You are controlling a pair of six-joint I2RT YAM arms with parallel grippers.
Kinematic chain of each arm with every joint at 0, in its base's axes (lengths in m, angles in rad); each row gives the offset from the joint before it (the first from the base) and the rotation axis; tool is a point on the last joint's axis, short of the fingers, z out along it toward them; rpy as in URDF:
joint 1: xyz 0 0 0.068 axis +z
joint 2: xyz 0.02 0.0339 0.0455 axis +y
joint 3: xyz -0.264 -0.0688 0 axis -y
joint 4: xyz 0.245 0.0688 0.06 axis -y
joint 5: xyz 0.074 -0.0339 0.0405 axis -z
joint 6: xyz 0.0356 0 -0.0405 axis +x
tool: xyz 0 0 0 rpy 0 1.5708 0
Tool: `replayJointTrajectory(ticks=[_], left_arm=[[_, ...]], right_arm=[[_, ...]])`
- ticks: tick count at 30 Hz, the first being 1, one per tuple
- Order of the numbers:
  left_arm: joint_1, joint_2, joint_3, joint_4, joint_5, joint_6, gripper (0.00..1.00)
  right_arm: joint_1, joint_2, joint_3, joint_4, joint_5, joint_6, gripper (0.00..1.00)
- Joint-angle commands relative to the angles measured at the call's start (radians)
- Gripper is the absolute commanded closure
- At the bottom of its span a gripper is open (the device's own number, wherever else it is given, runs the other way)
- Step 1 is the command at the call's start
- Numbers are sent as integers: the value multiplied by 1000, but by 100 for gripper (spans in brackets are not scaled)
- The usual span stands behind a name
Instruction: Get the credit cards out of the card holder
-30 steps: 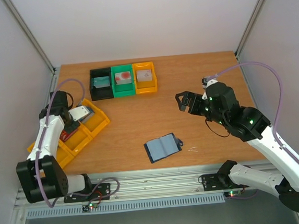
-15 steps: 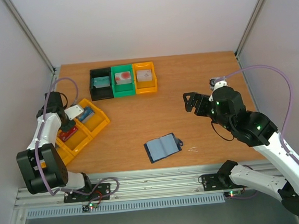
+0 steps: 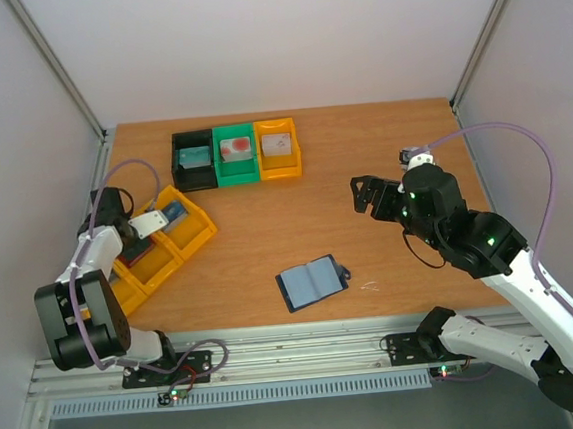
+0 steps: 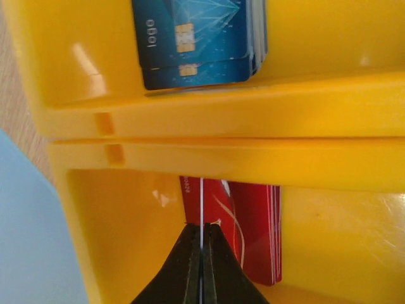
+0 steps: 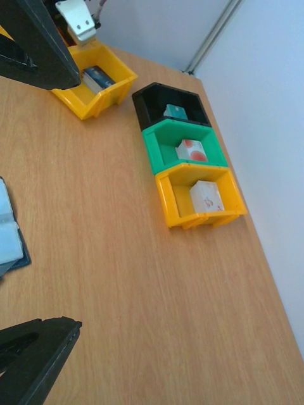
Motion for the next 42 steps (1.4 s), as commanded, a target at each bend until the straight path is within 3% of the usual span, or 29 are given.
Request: replayJointTrajectory(ticks=[1, 8, 13, 17, 20, 21, 23, 25, 28, 33, 37, 42], left_arm=[[-5, -5, -64, 149, 85, 105, 100], [-4, -17, -77, 174, 160, 88, 100], [-3, 2, -129, 268, 120, 191, 97], [-3, -6, -135, 278, 126, 189, 86], [-3, -10, -164, 333, 111, 208, 83], [-3, -11, -165, 329, 108, 207, 77], [-3, -17, -158, 278, 114, 202, 62], [-3, -26, -152, 237, 117, 205, 53], [-2, -36, -144, 234, 112, 198, 48], [-1, -53, -46, 127, 154, 125, 28], [0, -86, 67, -45, 232, 22, 22], [0, -172, 273, -367, 471, -141, 12]], right_arm=[[-4, -10, 5, -10, 10, 26, 2], [-4, -38, -1, -32, 10, 38, 2], [-5, -66, -24, -33, 13, 59, 2], [-5, -87, -36, -49, 13, 72, 1], [-4, -106, -50, -49, 15, 87, 2], [-5, -110, -53, -45, 15, 88, 2], [-4, -117, -57, -41, 13, 90, 2], [-5, -123, -59, -42, 13, 90, 2], [-4, -131, -59, -45, 13, 90, 2], [-4, -145, -63, -55, 15, 91, 1], [-5, -154, -63, -59, 24, 65, 1], [-5, -165, -80, -56, 79, -83, 1]])
